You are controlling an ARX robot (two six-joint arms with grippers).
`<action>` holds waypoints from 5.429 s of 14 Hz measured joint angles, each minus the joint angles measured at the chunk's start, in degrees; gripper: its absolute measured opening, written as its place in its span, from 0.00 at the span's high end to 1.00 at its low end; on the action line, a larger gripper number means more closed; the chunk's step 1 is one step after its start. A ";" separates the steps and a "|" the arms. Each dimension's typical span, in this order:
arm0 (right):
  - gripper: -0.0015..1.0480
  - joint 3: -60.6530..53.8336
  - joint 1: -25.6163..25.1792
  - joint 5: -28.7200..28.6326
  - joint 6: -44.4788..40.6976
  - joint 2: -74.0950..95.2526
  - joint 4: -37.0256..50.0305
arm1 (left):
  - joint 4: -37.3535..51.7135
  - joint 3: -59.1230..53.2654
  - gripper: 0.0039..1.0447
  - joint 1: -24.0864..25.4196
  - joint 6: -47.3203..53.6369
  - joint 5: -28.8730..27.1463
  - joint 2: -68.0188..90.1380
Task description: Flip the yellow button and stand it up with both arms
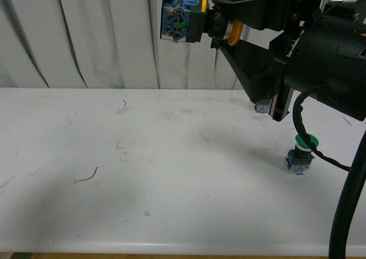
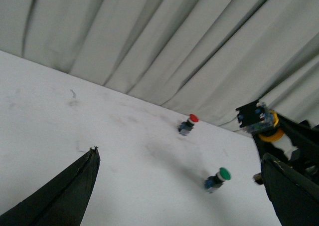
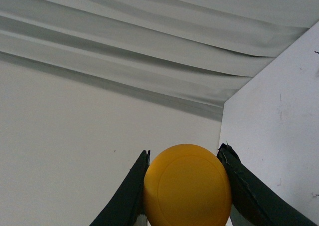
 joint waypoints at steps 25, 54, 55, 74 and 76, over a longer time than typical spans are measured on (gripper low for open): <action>0.65 4.09 0.39 0.13 -2.36 1.18 -0.04 | -25.00 -9.49 0.99 0.76 28.13 -16.28 -34.49; 0.66 41.35 -11.43 30.18 -79.80 24.41 -56.76 | -25.00 -9.49 0.06 0.76 28.17 -16.28 -34.49; 0.66 41.64 -11.34 30.25 -79.25 25.46 -56.74 | -25.00 -9.49 0.06 0.76 28.17 -16.28 -34.49; 0.66 49.57 -12.44 36.30 -76.63 32.94 -60.83 | -25.00 -9.49 0.06 0.76 28.17 -16.26 -34.49; 0.66 49.88 -12.17 36.52 -76.67 33.83 -61.66 | -25.00 -9.49 0.06 0.76 28.17 -16.28 -34.49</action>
